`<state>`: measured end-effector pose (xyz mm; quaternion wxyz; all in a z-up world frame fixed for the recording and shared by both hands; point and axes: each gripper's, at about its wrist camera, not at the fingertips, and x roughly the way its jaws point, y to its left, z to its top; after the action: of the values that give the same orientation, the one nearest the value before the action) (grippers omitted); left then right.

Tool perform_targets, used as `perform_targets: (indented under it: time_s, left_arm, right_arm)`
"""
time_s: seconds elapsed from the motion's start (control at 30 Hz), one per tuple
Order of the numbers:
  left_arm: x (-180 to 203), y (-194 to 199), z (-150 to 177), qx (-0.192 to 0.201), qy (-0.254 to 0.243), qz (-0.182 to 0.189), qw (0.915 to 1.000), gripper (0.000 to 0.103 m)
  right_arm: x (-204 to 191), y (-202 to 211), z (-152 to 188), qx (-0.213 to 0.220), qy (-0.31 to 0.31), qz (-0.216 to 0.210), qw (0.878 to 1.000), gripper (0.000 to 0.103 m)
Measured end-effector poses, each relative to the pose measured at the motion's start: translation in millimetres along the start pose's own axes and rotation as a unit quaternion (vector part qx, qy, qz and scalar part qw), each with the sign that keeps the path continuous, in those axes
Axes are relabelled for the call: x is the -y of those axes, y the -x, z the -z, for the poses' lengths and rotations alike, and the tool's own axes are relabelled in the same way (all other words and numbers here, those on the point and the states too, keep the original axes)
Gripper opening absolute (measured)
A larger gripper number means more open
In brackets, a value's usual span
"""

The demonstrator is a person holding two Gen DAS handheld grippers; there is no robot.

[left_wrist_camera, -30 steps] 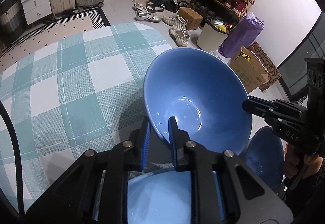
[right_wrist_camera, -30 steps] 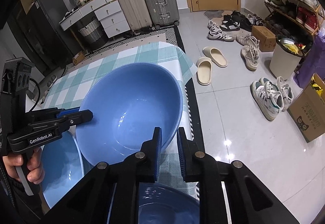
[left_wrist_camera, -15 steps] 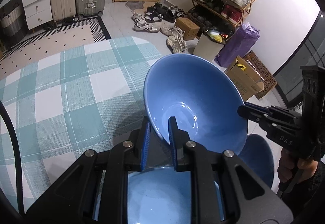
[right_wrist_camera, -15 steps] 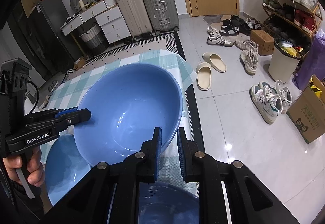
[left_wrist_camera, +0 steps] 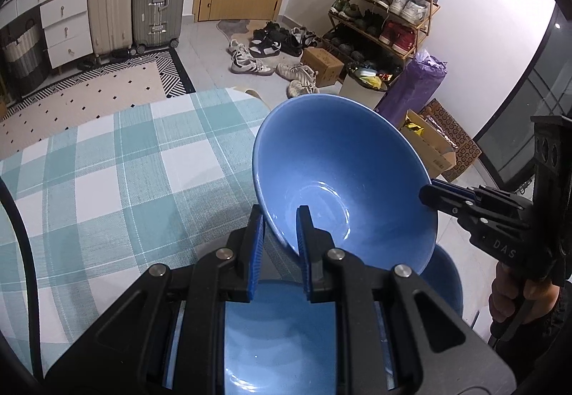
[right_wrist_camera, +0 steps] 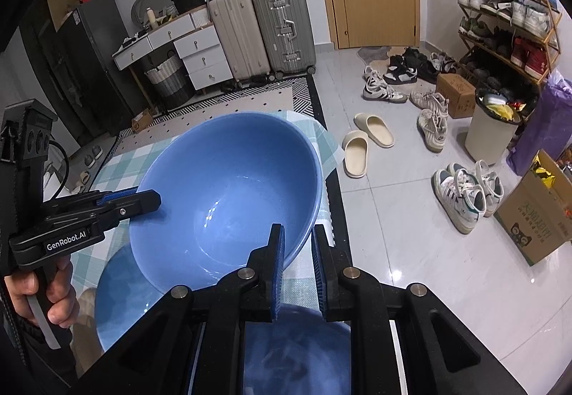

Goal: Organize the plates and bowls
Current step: 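Lift the gripped blue bowls with both tools off the tablecloth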

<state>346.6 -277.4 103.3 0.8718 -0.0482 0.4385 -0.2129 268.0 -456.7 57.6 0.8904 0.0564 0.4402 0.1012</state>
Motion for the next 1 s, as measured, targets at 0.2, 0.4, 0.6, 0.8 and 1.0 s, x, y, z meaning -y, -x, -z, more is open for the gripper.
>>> perform_targets:
  time_s: [0.2, 0.4, 0.6, 0.8, 1.0]
  left_arm:
    - [8.9, 22.5, 2.4, 0.01, -0.003, -0.001, 0.9999, 0.015]
    - [17.2, 44.7, 7.6, 0.02, -0.008, -0.003, 0.9998, 0.015]
    - [23.2, 66.4, 14.6, 0.029, -0.011, -0.006, 0.9995, 0.015]
    - [29.6, 91.1, 23.4, 0.04, -0.015, -0.011, 0.999, 0.015]
    - [36.8, 111.9, 32.9, 0.047, -0.019, -0.018, 0.9985, 0.015]
  right_arm:
    - [-6.8, 18.4, 0.4, 0.013, 0.005, 0.0, 1.0, 0.016]
    - [-12.8, 33.7, 3.0, 0.023, 0.009, -0.001, 1.0, 0.016]
    - [-21.8, 51.3, 7.8, 0.034, 0.014, -0.003, 0.999, 0.016]
    - [-31.2, 68.2, 10.5, 0.045, 0.021, -0.007, 0.999, 0.016]
    - [-40.1, 81.0, 17.1, 0.055, 0.024, -0.012, 0.998, 0.016]
